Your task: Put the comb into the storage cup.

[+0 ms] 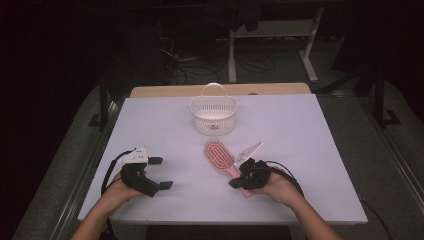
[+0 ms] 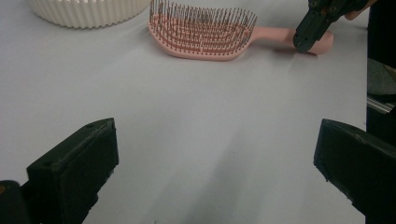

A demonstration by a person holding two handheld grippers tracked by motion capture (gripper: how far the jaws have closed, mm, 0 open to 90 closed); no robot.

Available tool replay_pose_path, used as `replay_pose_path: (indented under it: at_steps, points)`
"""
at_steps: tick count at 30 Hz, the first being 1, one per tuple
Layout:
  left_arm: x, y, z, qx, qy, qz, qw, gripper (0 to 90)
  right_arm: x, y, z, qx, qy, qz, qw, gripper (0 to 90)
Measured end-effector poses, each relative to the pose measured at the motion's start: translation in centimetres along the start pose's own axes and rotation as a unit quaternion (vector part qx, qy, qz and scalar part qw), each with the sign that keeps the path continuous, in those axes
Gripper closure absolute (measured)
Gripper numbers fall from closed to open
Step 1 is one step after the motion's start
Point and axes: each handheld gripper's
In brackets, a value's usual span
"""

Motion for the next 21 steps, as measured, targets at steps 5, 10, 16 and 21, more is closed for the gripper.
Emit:
replay_pose_path:
  at_steps: [5, 10, 16, 21]
  points:
    - [0.0, 0.0, 0.0, 0.001, 0.0, 0.0, 1.0, 0.0, -0.07, -0.06, 0.05, 0.005, -0.005, 0.002, 1.0, 89.0]
    - [-0.01, 0.0, 0.0, 0.0, -0.001, 0.0, 1.0, 0.0, -0.07, -0.06, 0.06, 0.006, -0.006, 0.002, 1.0, 89.0]
    - [-0.01, 0.0, -0.03, 0.0, 0.0, 0.0, 1.0, 0.0, -0.11, -0.09, -0.05, 0.006, -0.004, 0.003, 1.0, 89.0]
    - [-0.04, 0.0, -0.01, 0.001, -0.001, 0.0, 1.0, 0.0, -0.2, -0.18, -0.17, 0.006, -0.006, 0.005, 0.9999, 89.0]
Point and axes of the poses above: each handheld gripper's, and its own axes: z roughly forward along the jaws, y roughly out of its top, x roughly to its left, and after that the axes turned 3 degrees about -z, right-handed
